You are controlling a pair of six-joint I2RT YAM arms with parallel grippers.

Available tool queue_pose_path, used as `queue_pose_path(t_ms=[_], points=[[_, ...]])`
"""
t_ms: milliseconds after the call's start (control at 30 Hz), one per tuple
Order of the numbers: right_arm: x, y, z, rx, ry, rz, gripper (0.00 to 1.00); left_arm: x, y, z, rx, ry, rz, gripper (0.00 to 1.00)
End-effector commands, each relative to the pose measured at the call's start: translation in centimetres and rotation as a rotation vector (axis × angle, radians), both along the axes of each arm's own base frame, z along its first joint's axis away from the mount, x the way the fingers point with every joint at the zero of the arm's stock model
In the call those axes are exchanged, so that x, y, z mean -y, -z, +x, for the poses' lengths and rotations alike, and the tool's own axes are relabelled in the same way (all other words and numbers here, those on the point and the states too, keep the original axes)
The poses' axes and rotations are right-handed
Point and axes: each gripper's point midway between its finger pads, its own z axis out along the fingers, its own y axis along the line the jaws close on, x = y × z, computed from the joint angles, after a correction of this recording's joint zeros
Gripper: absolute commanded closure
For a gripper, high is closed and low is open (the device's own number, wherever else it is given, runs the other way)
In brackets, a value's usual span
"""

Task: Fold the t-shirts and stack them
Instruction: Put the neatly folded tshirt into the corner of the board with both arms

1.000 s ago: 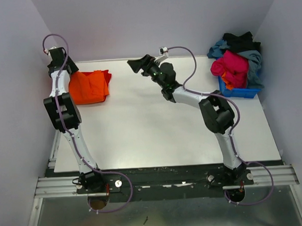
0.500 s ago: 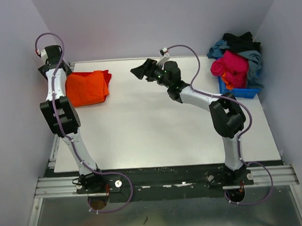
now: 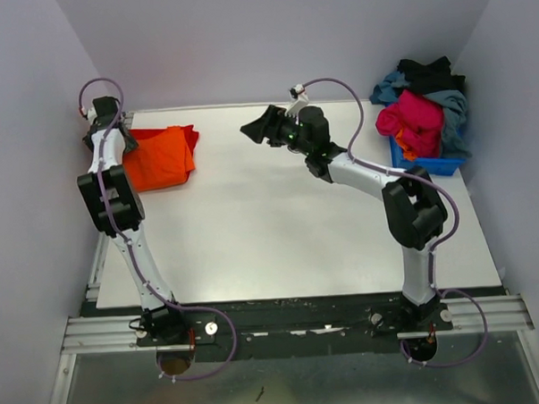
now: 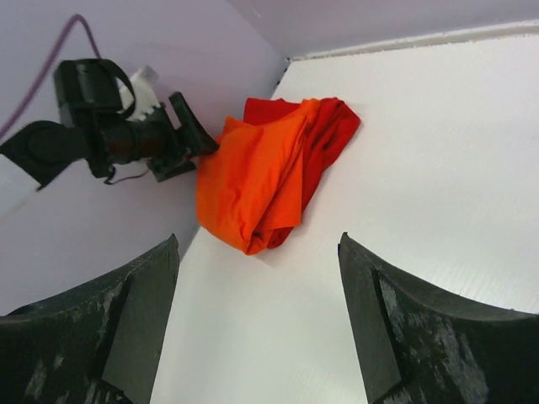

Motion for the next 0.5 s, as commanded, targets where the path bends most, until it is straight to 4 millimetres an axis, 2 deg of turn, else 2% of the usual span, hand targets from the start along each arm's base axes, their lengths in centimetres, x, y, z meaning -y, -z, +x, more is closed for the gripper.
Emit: queue_pose_path(t_ms=[0,100,233,300,367,467], points=[[1.2,0.3,-1.1,-0.001,-0.016,-0.048,0.16,-0.9,-10.4,-0.6,0.179,-0.029,0.103,0.18],[1.9,0.1,-1.5,0.002,-0.016,-0.052,0.16,-0.7,-11.2,-0.9,0.185,-0.035,0.097,0.17],[2.8,-0.2,-1.8,0.009,-0.013,-0.057,0.16,0.3,-10.4,-0.7,0.192,-0.03,0.066,0.17],[3.3,-0.5,-2.1,0.013,-0.009,-0.058,0.17,1.5,-9.8,-0.1,0.207,0.001,0.031,0.19],[3.8,-0.8,-2.4,0.016,-0.006,-0.059,0.26,3.4,-8.8,0.6,0.226,0.057,-0.037,0.32],[4.9,-1.0,-2.5,0.004,0.007,-0.067,0.36,6.5,-7.2,0.5,0.233,0.103,-0.136,0.6]])
